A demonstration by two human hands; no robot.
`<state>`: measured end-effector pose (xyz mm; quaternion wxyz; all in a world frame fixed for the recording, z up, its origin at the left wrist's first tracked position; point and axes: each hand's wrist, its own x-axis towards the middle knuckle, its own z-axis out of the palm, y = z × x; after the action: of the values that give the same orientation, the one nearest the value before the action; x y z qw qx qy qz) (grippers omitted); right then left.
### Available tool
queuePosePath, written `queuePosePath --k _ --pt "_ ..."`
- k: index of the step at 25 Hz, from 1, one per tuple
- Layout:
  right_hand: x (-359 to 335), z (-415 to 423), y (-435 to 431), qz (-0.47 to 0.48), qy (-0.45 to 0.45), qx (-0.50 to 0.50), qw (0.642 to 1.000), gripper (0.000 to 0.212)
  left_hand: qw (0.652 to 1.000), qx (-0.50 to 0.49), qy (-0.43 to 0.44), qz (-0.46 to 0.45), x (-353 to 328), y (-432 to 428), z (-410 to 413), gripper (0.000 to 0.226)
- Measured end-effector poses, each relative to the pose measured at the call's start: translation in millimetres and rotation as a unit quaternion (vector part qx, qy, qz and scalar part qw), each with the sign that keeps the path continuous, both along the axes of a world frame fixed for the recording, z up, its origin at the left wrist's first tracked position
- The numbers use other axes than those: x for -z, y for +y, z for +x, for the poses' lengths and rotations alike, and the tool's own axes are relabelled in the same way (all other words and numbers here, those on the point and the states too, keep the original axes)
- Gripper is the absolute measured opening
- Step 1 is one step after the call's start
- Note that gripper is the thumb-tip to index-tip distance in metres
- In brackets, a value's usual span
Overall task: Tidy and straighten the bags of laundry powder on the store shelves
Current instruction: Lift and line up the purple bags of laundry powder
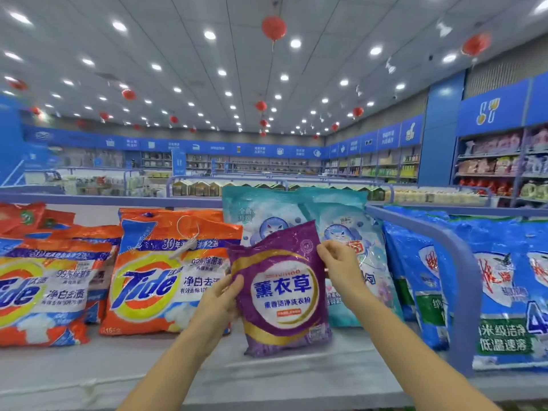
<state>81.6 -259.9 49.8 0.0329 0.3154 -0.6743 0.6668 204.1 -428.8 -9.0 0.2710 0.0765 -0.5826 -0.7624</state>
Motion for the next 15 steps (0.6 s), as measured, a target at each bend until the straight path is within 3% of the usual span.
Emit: queuePosePath --k 3,5,8,10,15 --pt "20.7 -20.1 6.4 -0.041 -0.085 -0.035 0.995 0.011 0.994 -0.078 0.031 -0.075 -20.2 7.4 -13.6 0.009" --pt "29.6 -27.3 7.0 -0.019 -0.102 -0.124 0.987 0.017 0.982 -0.139 0.062 -0.111 -30.5 13.6 -22.1 0.004" --pt "41.4 -26.7 4.2 0.067 -0.083 -0.183 0.977 0.036 0.965 -0.222 0.076 -0.117 -29.7 20.3 -30.7 0.015" --pt "43.8 -28.5 4.2 0.073 -0.083 -0.170 0.979 0.033 0.958 -0.257 0.073 -0.110 -30.0 16.9 -35.6 0.025" --pt "48.7 -36.7 6.4 0.065 -0.083 -0.169 0.980 0.022 0.968 -0.233 0.060 -0.067 -40.7 9.0 -43.4 0.020"
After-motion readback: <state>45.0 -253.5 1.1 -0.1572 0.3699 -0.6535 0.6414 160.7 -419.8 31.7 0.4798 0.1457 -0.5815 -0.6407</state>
